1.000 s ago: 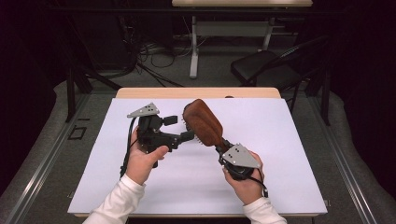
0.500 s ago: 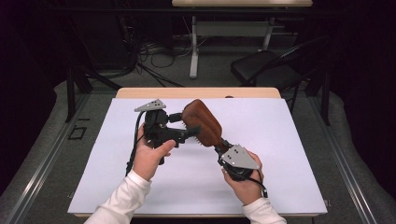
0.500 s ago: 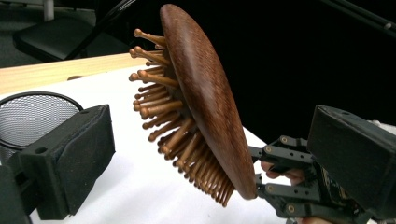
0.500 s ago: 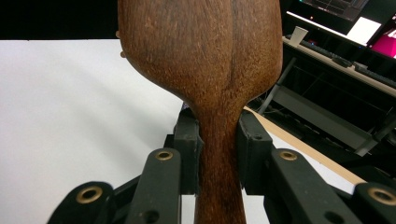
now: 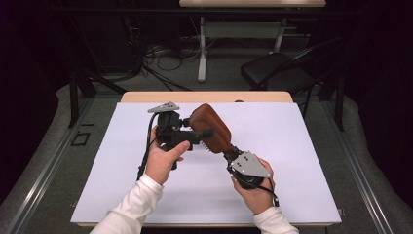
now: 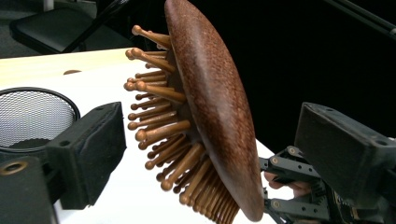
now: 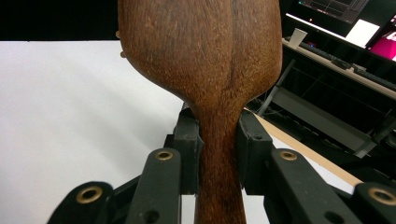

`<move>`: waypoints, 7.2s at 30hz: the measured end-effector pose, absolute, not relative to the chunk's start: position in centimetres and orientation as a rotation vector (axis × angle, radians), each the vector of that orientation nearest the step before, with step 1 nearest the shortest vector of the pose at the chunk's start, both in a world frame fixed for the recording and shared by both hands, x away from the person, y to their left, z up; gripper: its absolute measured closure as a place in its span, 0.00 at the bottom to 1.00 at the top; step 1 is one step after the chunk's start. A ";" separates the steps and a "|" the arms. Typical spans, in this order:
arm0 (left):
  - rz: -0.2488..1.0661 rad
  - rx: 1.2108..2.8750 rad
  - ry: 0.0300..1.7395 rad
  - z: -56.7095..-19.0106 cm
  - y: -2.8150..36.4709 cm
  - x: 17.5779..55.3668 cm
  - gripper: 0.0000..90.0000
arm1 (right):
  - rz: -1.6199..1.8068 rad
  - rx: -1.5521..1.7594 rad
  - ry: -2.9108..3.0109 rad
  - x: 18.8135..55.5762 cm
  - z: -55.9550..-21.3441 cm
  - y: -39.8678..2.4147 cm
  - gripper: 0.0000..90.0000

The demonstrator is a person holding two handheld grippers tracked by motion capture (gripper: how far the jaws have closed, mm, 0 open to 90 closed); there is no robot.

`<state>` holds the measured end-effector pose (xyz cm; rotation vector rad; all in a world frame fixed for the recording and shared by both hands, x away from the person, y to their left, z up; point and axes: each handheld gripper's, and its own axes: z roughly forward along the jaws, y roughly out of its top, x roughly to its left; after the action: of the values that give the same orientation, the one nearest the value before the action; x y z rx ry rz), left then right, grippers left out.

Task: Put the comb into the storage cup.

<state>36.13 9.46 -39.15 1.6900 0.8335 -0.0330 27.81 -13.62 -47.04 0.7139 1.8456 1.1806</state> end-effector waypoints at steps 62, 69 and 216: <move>-0.132 1.626 0.890 -40.1 9.1 36.9 0.43 | 1.189 0.686 1.830 27.5 -47.2 -13.2 0.81; -0.160 1.621 0.897 -40.2 9.1 37.0 0.45 | 1.190 0.685 1.829 27.4 -47.2 -13.2 0.81; -0.286 1.584 1.149 -40.7 10.3 38.9 0.56 | 1.212 0.753 1.931 28.8 -47.0 -12.7 0.36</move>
<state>38.93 10.30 -40.71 1.5837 1.1494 -0.2860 28.76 -12.66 -47.02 0.7535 1.9315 1.2120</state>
